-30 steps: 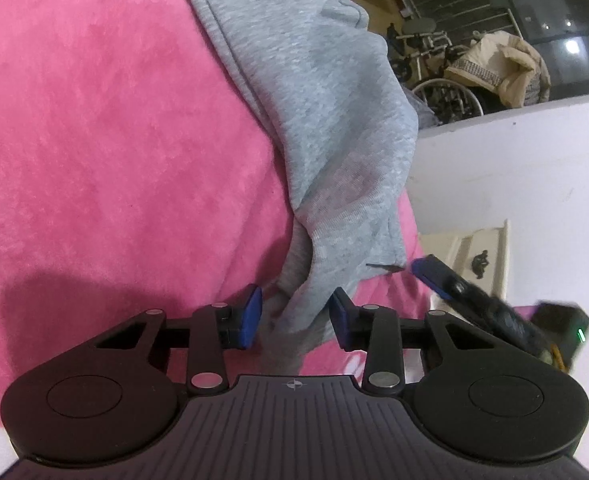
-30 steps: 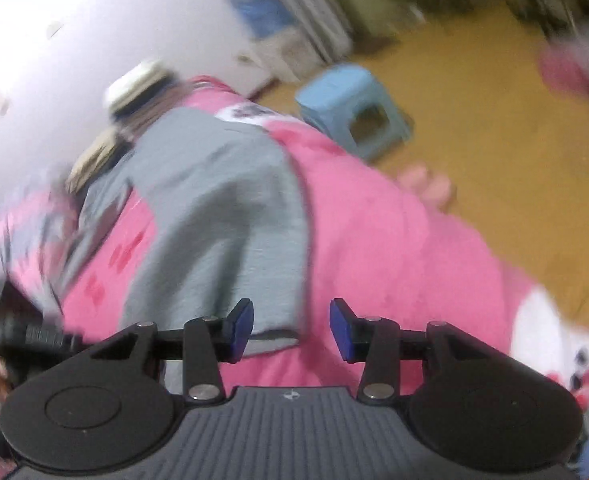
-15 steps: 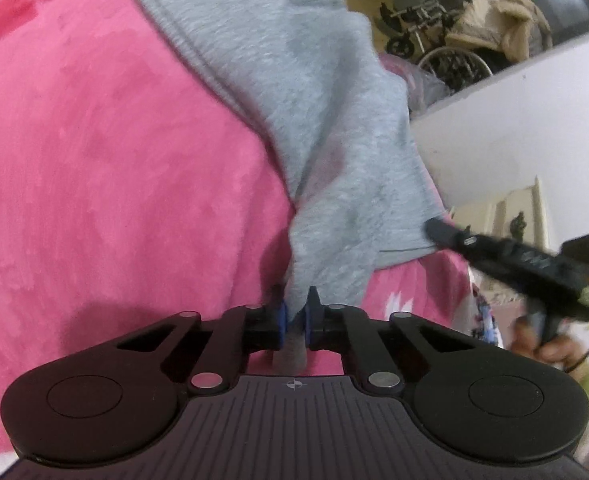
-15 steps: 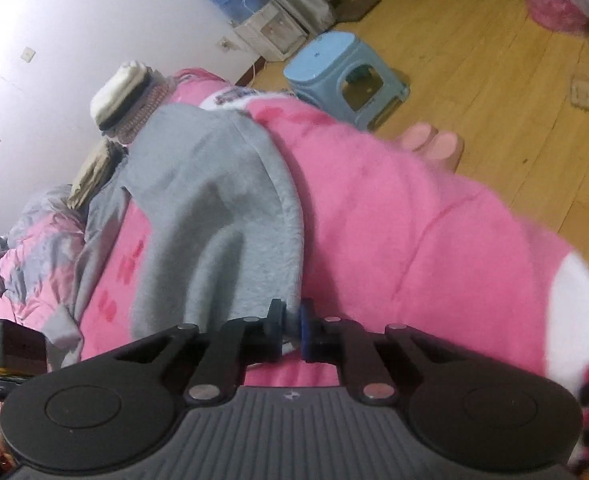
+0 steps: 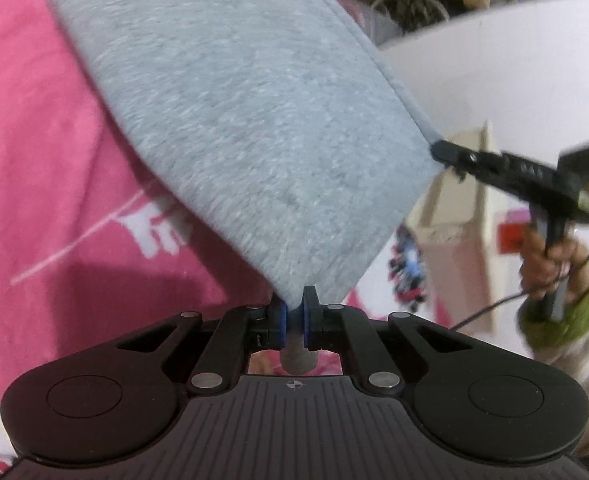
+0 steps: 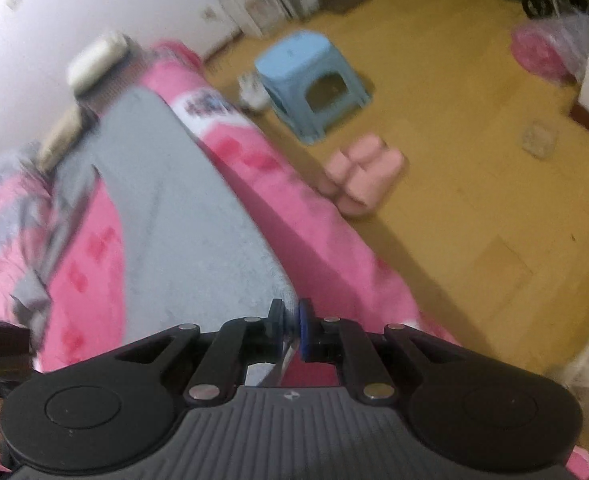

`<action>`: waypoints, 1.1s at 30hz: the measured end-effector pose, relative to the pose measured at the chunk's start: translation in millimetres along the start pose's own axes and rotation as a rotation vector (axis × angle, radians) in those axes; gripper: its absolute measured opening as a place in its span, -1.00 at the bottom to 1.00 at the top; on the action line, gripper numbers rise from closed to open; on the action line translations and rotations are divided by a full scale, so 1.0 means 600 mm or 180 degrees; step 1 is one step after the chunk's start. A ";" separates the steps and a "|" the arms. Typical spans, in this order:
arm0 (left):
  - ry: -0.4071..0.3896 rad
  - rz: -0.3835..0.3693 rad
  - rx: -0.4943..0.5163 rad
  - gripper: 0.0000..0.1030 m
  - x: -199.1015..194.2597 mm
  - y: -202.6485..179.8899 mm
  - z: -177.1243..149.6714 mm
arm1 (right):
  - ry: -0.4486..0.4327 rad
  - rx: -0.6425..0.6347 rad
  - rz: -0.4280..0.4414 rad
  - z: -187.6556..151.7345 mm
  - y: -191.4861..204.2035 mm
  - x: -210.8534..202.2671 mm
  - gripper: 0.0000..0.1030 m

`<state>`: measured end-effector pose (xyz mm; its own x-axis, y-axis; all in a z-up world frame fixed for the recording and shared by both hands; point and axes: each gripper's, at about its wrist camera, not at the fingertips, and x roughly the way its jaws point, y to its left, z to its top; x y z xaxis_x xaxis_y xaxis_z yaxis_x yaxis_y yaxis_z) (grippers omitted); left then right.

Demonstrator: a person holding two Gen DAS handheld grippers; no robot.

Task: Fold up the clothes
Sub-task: 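Grasp the sweatshirt edge with both grippers and lift it, then fold the lifted edge over the sweatshirt body and open both grippers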

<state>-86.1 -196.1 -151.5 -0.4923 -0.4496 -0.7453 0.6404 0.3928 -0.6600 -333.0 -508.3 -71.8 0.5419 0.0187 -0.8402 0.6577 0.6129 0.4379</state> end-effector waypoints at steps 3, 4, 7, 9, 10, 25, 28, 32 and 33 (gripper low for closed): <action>0.0106 0.0178 0.0063 -0.88 0.021 -0.003 0.001 | 0.0121 0.0054 -0.0102 -0.006 -0.023 0.043 -0.85; 0.0143 0.0234 0.0100 -0.87 0.028 -0.003 0.000 | 0.0137 0.0058 -0.0166 -0.008 -0.028 0.056 -0.84; 0.0230 0.0492 0.0233 -0.62 0.042 -0.006 -0.014 | 0.0156 0.0069 -0.0443 -0.011 -0.045 0.077 -0.76; 0.0288 0.0588 0.0350 -0.56 0.045 -0.014 -0.025 | 0.0144 0.0045 -0.0649 -0.013 -0.053 0.075 -0.75; 0.0309 0.0563 0.0370 -0.51 0.043 -0.014 -0.031 | 0.0120 0.0000 -0.0752 -0.014 -0.053 0.067 -0.75; -0.0010 0.0540 0.0457 -0.41 -0.007 0.007 -0.016 | -0.0141 -0.1680 0.0015 -0.085 0.158 0.116 -0.72; -0.0296 0.0565 0.0480 -0.41 -0.035 0.007 -0.011 | 0.0235 -0.1849 -0.0238 -0.128 0.117 0.143 -0.74; -0.0648 0.0655 0.0542 -0.41 -0.066 0.017 0.001 | 0.0702 -0.1891 -0.0593 -0.142 0.103 0.100 -0.73; -0.0720 0.0694 0.0540 -0.41 -0.071 0.021 0.007 | 0.0740 -0.1971 -0.0701 -0.143 0.109 0.092 -0.73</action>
<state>-54.7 -175.2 -127.8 -0.2025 -0.5435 -0.8146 0.8141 0.3688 -0.4485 -305.0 -399.6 -116.7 0.2586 -0.0313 -0.9655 0.2824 0.9582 0.0446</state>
